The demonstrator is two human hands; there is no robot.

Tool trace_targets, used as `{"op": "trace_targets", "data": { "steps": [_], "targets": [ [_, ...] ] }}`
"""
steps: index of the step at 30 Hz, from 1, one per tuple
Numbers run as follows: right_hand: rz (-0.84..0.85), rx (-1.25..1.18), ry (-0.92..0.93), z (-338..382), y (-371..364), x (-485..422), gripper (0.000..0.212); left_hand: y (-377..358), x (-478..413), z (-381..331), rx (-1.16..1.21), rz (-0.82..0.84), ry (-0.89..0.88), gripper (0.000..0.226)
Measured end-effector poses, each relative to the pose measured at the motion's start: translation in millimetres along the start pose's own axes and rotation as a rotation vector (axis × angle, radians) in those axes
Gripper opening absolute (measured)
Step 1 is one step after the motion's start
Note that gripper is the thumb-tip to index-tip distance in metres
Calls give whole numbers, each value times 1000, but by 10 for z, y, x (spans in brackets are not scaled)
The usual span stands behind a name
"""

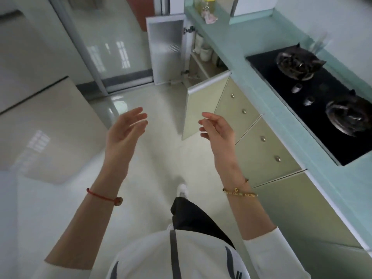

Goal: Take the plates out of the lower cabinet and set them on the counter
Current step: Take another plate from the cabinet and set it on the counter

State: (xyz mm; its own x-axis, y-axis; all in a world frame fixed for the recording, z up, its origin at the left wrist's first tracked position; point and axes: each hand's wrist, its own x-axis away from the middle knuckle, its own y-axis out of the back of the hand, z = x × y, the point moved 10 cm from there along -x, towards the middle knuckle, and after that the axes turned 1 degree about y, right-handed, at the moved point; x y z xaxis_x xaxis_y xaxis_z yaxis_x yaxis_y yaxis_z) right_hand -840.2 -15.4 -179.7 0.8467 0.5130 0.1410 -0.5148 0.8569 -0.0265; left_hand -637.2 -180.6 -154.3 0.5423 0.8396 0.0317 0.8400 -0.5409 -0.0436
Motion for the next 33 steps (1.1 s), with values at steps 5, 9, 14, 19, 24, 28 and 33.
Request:
{"op": "trace_targets", "data": {
  "steps": [5, 9, 14, 19, 24, 28, 33],
  "targets": [
    [55, -1, 13, 67, -598, -807, 22, 153, -832, 31, -3, -56, 6, 31],
    [70, 4, 20, 223, -1057, -1567, 22, 176, -1663, -62, 2, -70, -1, 31],
    [73, 8, 26, 455, -1558, -2446, 19, 206, -2650, -208, 22, -80, -16, 31],
    [46, 20, 21, 572, -1944, -3199, 20, 291, -3557, -215, 28, -93, -9, 28],
    [-33, 31, 33, 609, -2267, -3927, 18, 375, -4552, -126, 8, -64, -4, 33],
    [-144, -3, 41, 624, -2528, -4482, 23, 357, -5469, -91, 0, 37, -17, 31],
    [-324, -65, 52, 673, -2867, -5067, 23, 195, -6545, -195, 29, 195, -23, 29]
  ]
}}
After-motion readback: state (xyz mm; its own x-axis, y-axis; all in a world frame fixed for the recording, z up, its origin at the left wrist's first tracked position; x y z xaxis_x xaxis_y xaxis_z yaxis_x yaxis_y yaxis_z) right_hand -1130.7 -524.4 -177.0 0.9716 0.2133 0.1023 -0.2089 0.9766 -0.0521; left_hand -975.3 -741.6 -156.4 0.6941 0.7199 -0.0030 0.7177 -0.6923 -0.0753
